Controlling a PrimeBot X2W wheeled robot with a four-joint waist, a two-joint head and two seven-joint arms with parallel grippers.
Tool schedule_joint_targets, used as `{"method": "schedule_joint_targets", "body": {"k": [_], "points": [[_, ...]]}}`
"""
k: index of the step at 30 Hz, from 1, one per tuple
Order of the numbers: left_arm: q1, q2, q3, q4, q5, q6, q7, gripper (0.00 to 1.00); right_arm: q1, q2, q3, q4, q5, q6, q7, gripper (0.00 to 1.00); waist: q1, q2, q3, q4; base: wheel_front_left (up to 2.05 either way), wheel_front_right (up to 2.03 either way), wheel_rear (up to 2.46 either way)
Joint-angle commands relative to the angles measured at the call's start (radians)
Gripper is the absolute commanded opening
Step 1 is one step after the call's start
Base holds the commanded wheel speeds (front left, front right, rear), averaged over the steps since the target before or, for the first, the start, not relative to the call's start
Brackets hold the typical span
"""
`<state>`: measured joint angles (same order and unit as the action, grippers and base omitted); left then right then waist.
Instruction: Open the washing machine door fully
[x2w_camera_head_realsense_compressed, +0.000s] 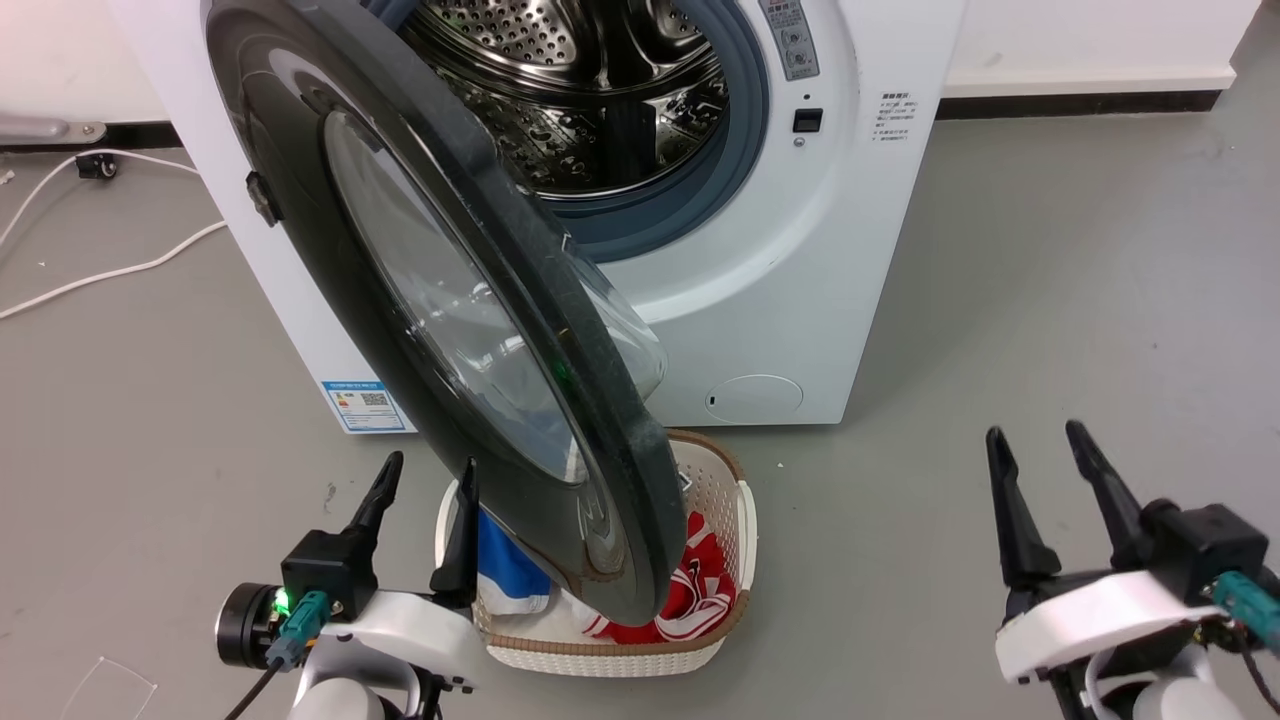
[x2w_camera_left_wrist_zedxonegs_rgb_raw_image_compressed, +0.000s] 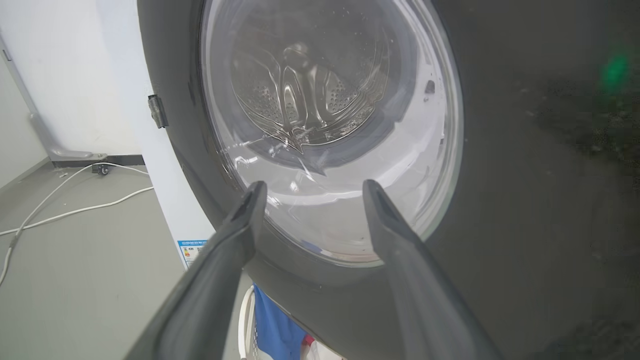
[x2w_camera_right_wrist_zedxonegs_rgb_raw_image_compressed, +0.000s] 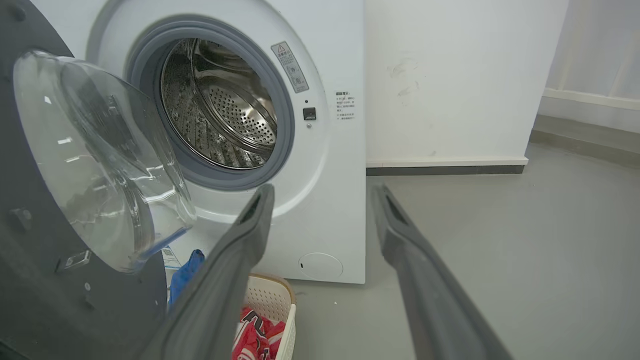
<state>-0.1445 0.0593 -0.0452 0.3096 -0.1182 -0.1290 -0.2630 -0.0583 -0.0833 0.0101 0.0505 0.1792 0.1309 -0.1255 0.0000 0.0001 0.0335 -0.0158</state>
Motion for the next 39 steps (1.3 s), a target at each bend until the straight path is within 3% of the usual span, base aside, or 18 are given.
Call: {"method": "schedule_joint_targets", "body": {"k": [1,9,19,20,21,22,32,39], "points": [[-0.003,0.004,-0.002,0.004,0.004,-0.001,-0.002,1.0,0.021,0.01,-0.008,0.018,-0.034,0.0,-0.006,1.0,0.0,-0.0001,-0.003,0.0,0.0,0.0,0.0],[0.004,0.002,-0.003,0.015,-0.003,-0.002,-0.002,1.0,0.006,0.03,-0.017,0.123,-0.075,0.0,-0.052,1.0,0.0,-0.0001,-0.009,0.001,0.0,0.0,0.0],[-0.008,0.003,-0.003,0.026,-0.001,-0.002,-0.002,1.0,-0.027,0.034,-0.01,0.155,-0.094,0.0,-0.074,1.0,0.0,-0.0001,-0.002,0.002,0.0,0.0,0.0],[-0.009,0.003,-0.002,0.026,-0.005,-0.002,-0.002,0.7,-0.027,0.034,-0.009,0.156,-0.094,0.0,-0.075,1.0,0.0,-0.0001,-0.002,0.001,0.0,0.0,0.0],[-0.009,0.003,-0.002,0.026,-0.005,-0.002,-0.002,0.7,-0.027,0.034,-0.009,0.156,-0.094,0.0,-0.075,1.0,0.0,-0.0001,-0.002,0.001,0.0,0.0,0.0],[-0.012,0.003,0.0,0.026,-0.008,-0.002,-0.002,0.0,-0.028,0.034,-0.008,0.158,-0.097,0.0,-0.074,1.0,0.0,-0.0001,-0.001,0.001,0.0,0.0,0.0],[-0.025,0.007,0.021,0.011,-0.022,0.001,-0.002,0.0,-0.017,0.035,-0.003,0.145,-0.083,0.0,-0.07,1.0,0.0,-0.0001,-0.003,-0.001,0.0,0.0,0.0],[-0.058,-0.001,0.077,-0.141,-0.042,0.036,-0.002,0.0,-0.004,0.035,-0.008,0.129,-0.081,0.0,-0.064,1.0,0.0,-0.0001,-0.006,0.004,0.0,0.0,0.0]]}}
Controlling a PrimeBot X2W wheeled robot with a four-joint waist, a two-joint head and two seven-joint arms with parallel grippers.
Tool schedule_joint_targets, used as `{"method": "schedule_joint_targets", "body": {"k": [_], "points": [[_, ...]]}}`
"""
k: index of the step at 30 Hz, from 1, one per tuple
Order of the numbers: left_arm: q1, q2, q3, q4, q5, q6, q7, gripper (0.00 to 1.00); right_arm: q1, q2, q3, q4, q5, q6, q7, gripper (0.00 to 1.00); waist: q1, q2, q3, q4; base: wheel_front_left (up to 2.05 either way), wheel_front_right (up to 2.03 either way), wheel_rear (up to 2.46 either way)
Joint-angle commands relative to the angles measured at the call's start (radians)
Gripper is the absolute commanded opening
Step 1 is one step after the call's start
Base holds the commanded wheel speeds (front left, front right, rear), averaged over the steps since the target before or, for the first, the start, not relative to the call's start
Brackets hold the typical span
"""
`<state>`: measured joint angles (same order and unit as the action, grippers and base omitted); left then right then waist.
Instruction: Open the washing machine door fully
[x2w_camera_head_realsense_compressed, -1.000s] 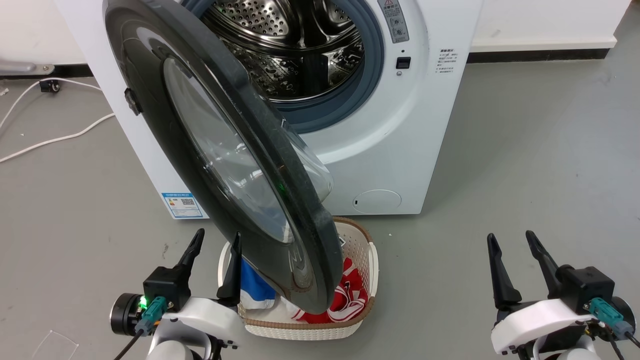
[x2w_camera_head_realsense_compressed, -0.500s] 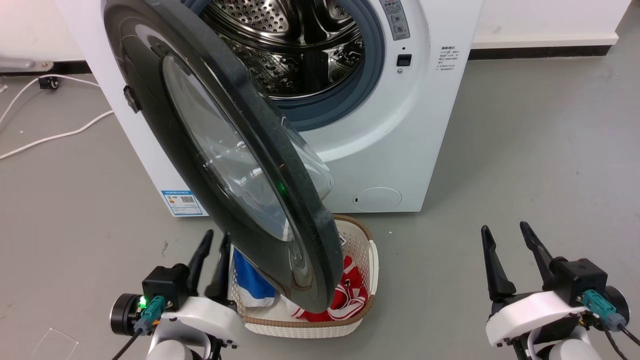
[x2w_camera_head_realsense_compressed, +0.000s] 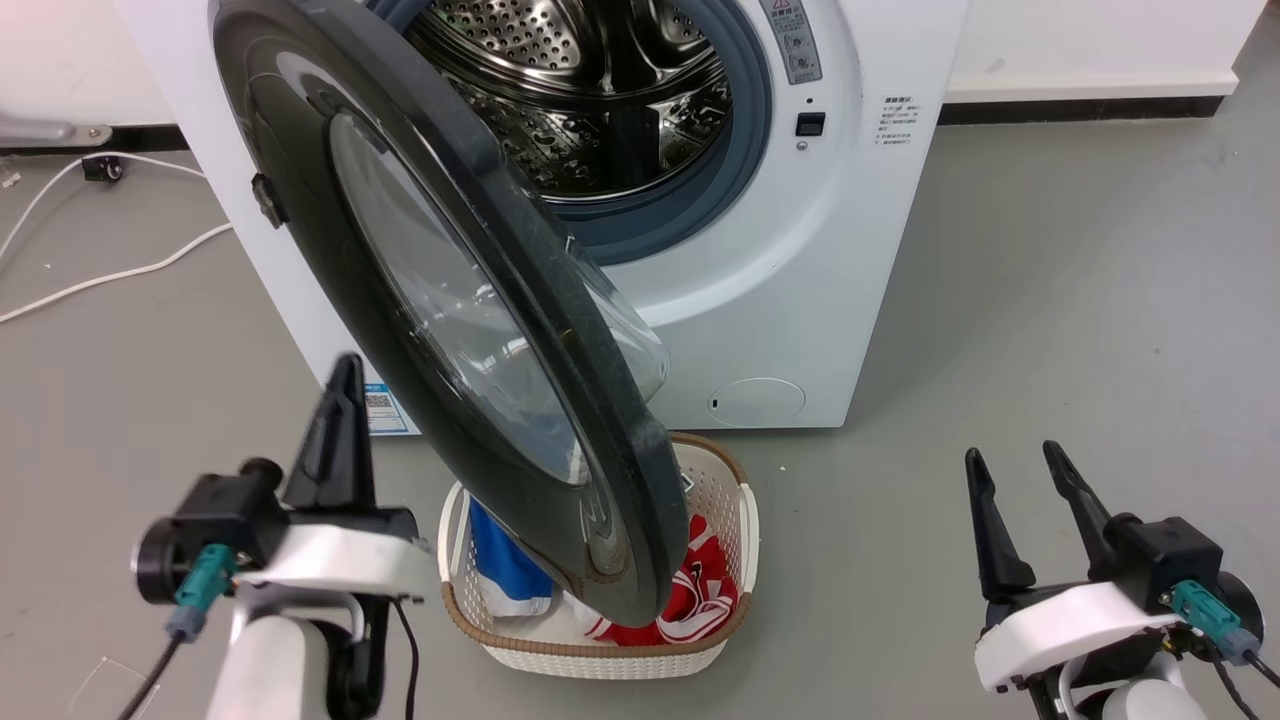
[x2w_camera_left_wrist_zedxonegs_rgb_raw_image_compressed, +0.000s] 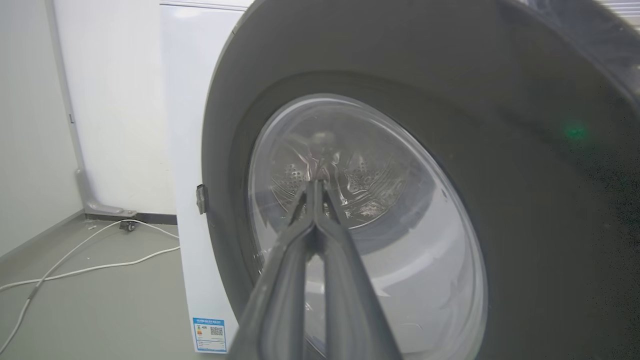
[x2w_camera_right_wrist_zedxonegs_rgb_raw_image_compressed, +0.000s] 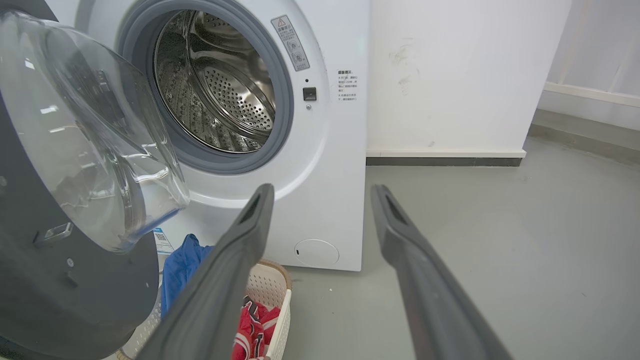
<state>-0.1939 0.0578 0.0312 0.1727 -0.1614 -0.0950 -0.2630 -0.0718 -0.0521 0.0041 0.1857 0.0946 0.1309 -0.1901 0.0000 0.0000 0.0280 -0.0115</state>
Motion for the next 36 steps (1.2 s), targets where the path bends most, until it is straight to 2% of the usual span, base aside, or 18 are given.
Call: {"method": "schedule_joint_targets", "body": {"k": [1,6,10,17,27,32,36], "points": [[-0.017,0.001,0.009,-0.034,0.002,0.011,-0.002,0.0,0.011,0.003,-0.003,-0.01,0.001,0.0,0.0,1.0,0.0,0.0,-0.001,0.0,0.0,0.0,0.0],[-0.043,-0.004,0.011,-0.18,0.002,0.032,-0.002,0.0,0.019,0.003,-0.004,-0.025,-0.001,0.0,0.005,1.0,0.0,0.0,-0.01,-0.005,0.0,0.0,0.0],[-0.068,-0.006,-0.025,-0.282,0.009,0.04,-0.002,0.0,0.034,0.003,-0.001,-0.035,0.002,0.0,0.01,1.0,0.0,0.0,-0.016,-0.017,0.0,0.0,0.0],[-0.097,-0.007,-0.177,-0.404,-0.023,0.025,0.056,0.0,0.037,0.003,0.002,-0.046,0.013,0.0,0.016,1.0,0.0,0.0,-0.009,-0.04,0.0,0.0,0.0],[-0.031,-0.007,-0.466,-0.374,-0.118,0.007,0.231,0.0,0.024,0.003,-0.004,-0.043,0.021,0.0,0.014,1.0,0.0,0.0,0.019,-0.057,0.0,0.0,0.0],[0.034,-0.007,-0.56,-0.346,-0.145,0.0,0.327,0.0,0.025,0.003,-0.006,-0.038,0.028,0.0,0.012,1.0,0.0,0.0,0.023,-0.056,0.0,0.0,0.0],[0.082,-0.007,-0.599,-0.307,-0.149,0.017,0.38,0.0,0.02,0.003,-0.002,-0.036,0.031,0.0,0.01,1.0,0.0,0.0,0.031,-0.056,0.0,0.0,0.0]]}}
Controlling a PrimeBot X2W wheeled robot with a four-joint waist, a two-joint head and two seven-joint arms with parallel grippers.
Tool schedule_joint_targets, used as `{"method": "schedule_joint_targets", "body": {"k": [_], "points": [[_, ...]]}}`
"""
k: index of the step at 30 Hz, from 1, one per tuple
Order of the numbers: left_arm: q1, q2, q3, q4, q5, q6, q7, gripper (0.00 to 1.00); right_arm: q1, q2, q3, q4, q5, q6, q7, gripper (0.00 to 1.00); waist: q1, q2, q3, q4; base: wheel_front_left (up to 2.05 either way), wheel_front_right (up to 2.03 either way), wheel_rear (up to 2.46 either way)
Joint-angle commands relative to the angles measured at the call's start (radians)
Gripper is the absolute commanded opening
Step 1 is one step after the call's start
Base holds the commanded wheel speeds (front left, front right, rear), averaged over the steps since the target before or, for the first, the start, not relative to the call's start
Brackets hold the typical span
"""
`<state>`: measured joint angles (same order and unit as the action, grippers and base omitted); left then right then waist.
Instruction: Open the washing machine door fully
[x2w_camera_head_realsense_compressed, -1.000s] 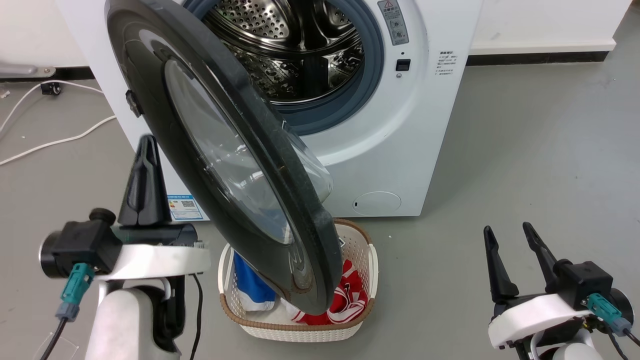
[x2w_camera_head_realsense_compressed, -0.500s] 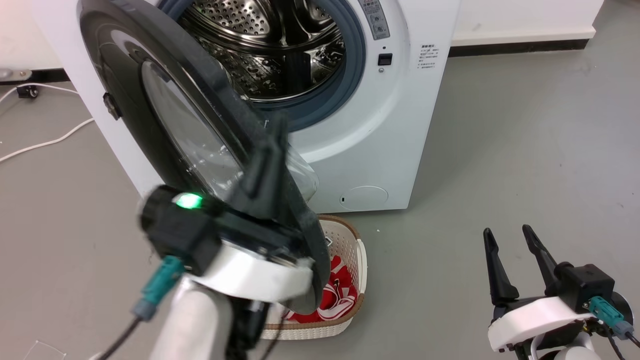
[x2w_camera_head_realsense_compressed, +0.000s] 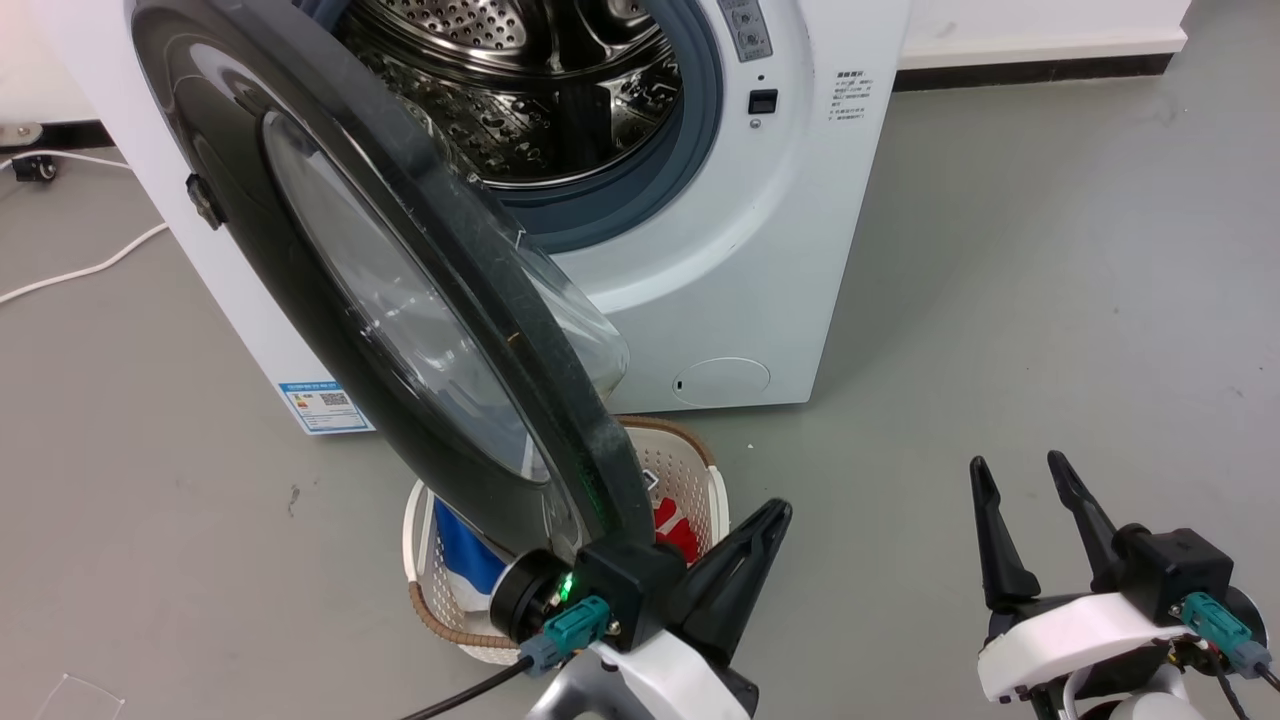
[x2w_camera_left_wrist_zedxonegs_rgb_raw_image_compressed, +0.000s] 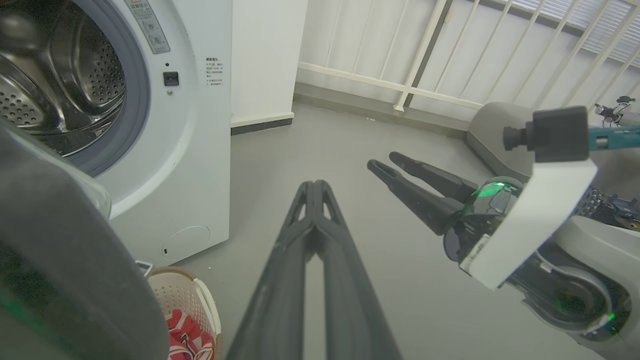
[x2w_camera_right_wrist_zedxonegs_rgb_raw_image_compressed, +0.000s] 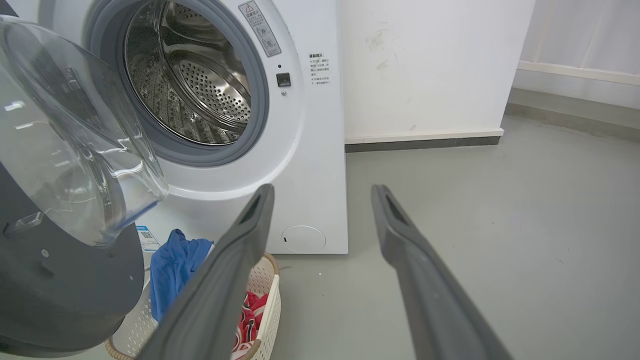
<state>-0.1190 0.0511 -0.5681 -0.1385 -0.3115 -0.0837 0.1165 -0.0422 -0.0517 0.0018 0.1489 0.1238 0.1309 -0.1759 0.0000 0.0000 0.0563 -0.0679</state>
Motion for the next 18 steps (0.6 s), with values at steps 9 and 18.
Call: {"method": "schedule_joint_targets", "body": {"k": [9,18], "points": [[-0.017,0.002,0.056,0.125,0.028,0.083,-0.063,0.0,-0.027,0.003,0.006,0.013,0.013,0.0,-0.01,1.0,0.0,0.0,0.028,-0.003,0.0,0.0,0.0],[-0.018,0.005,0.1,0.197,0.014,0.151,-0.138,0.0,-0.039,0.003,0.011,0.037,0.032,0.0,-0.017,1.0,0.0,0.0,0.033,-0.011,0.0,0.0,0.0]]}}
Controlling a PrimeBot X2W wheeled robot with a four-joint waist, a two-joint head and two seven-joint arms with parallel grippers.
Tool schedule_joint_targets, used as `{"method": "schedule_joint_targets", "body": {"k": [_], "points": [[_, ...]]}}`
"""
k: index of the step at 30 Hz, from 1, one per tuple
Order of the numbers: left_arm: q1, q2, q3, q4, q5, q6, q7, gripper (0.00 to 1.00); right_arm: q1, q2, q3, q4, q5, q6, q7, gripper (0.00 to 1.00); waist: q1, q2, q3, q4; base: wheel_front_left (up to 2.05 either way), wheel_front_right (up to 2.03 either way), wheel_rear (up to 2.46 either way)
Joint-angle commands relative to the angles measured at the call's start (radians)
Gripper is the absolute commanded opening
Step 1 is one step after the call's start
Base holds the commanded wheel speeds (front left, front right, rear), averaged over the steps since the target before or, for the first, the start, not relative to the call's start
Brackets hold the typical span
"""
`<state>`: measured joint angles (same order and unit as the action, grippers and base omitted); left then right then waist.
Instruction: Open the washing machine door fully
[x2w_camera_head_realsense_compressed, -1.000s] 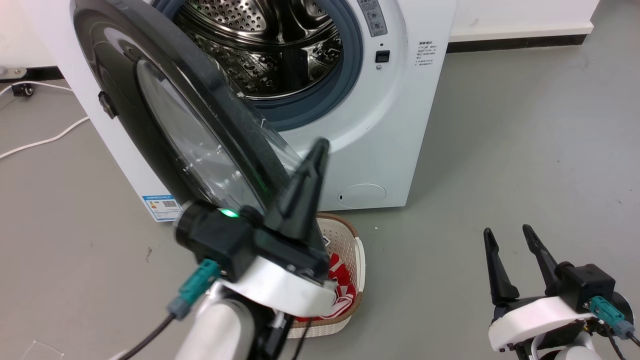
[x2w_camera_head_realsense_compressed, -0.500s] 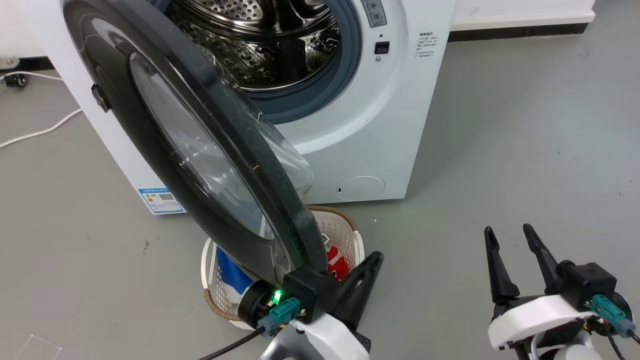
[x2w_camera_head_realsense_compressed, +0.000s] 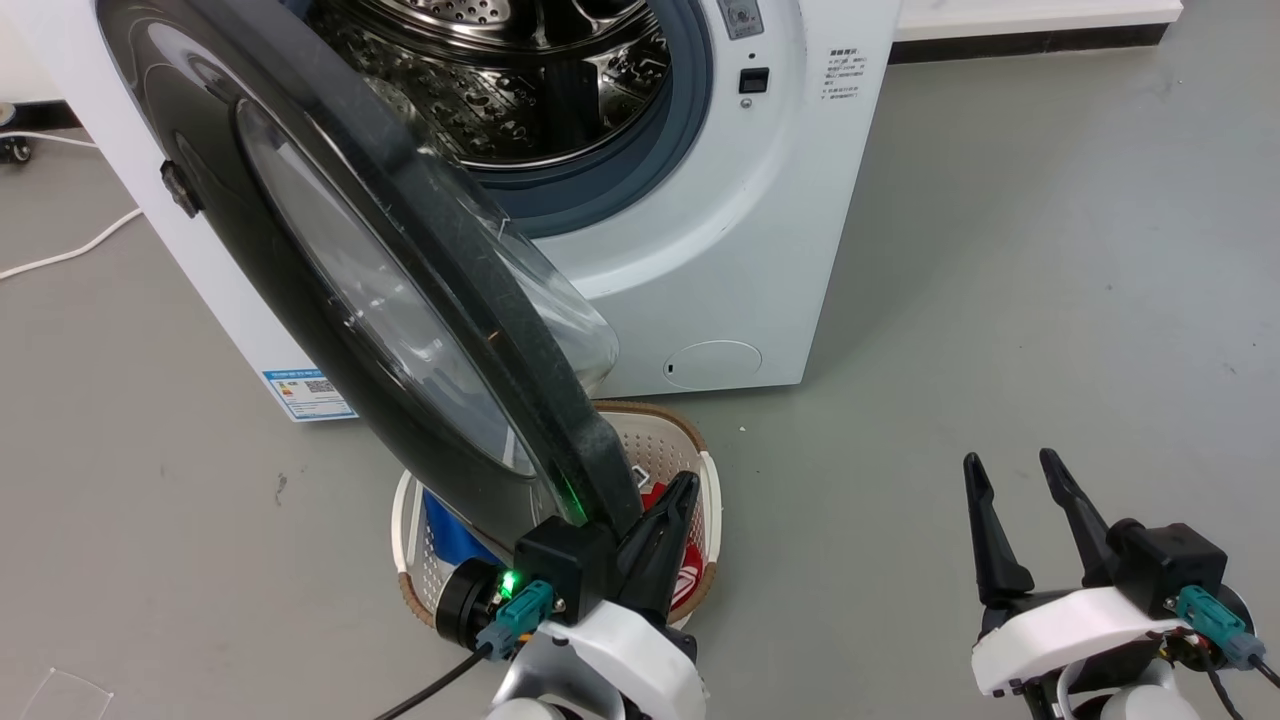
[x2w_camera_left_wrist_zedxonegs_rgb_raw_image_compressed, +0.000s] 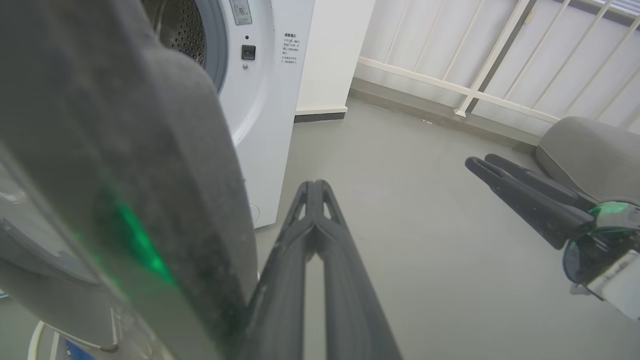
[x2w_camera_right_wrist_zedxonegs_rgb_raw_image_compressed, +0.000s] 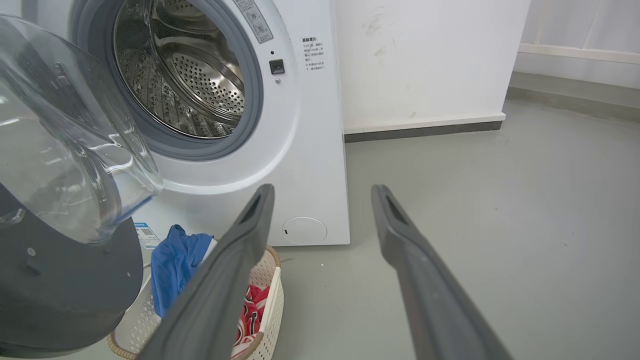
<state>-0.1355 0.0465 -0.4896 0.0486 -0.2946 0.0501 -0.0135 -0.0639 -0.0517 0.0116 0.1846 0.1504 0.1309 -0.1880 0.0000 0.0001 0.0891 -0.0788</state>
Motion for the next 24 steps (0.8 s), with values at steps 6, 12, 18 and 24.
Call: {"method": "schedule_joint_targets", "body": {"k": [6,12,18,24], "points": [[0.008,0.012,-0.007,0.007,0.02,0.021,-0.043,0.0,-0.014,0.003,-0.009,0.013,0.018,0.0,-0.007,1.0,0.0,-0.0001,0.003,0.026,0.0,0.0,0.0],[0.032,0.016,-0.01,0.006,0.013,0.033,-0.054,0.0,-0.016,0.003,-0.015,0.011,0.01,0.0,-0.003,1.0,0.0,-0.0001,0.001,0.061,0.0,0.0,0.0],[0.061,0.016,-0.021,-0.054,0.007,0.038,-0.09,0.0,-0.013,0.003,-0.019,0.008,0.023,0.0,0.008,1.0,0.0,-0.0001,0.003,0.127,0.0,0.0,0.0],[0.113,0.026,-0.034,-0.114,0.012,0.057,-0.09,0.0,-0.015,0.003,-0.031,-0.008,-0.001,0.0,0.02,1.0,0.0,-0.0001,0.008,0.197,0.0,0.0,0.0]]}}
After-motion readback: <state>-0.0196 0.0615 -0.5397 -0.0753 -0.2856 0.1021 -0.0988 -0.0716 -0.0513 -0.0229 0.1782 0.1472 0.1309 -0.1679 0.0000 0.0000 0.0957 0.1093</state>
